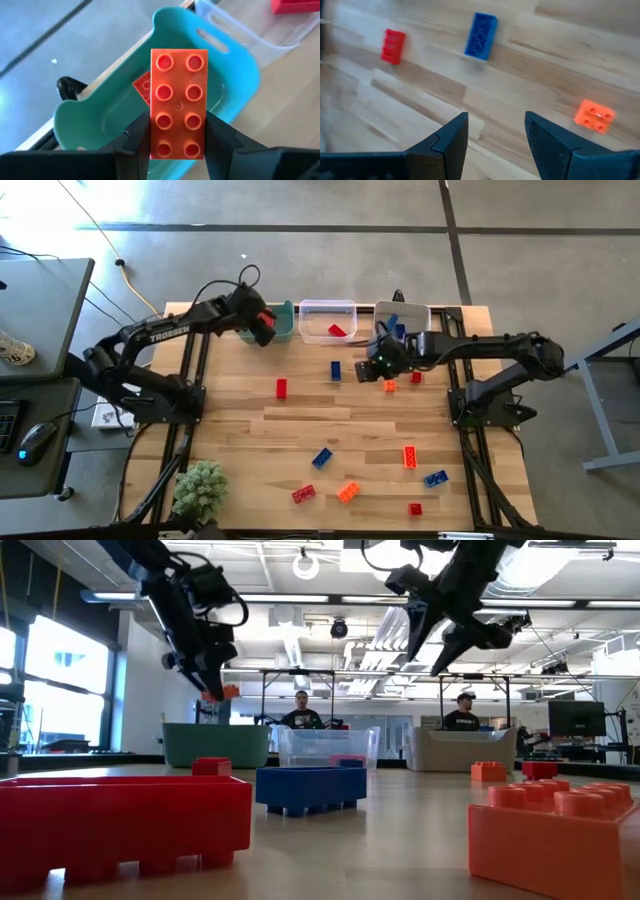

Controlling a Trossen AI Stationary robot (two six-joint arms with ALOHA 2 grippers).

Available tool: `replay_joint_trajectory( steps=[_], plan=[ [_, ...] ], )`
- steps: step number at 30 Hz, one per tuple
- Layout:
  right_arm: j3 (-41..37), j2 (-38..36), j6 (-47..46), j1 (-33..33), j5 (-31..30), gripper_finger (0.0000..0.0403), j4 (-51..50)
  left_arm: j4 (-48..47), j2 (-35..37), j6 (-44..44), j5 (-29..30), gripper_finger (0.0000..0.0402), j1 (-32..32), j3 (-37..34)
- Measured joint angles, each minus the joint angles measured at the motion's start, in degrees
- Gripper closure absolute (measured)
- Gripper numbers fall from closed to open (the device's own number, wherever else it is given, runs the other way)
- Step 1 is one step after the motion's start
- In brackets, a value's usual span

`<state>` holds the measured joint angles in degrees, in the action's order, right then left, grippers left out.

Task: Sort & place blocks by color
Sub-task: Put the orange game piece into the green bin

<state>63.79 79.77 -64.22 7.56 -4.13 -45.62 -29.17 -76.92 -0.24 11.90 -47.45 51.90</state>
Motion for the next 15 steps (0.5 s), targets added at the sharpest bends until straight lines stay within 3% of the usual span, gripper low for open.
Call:
replay_joint_trajectory(
  steps=[5,15],
  plan=[
    [0.00,0.00,-7.64,-2.92,-5.70,0.0219,-7.36,1.62,-3.47,0.54,-1.01,0.0291,-2.93,0.00],
    [0.00,0.00,-23.19,-6.56,-11.58,0.0219,-28.00,5.77,-7.56,0.62,-1.37,0.0291,-3.91,0.02]
  ],
)
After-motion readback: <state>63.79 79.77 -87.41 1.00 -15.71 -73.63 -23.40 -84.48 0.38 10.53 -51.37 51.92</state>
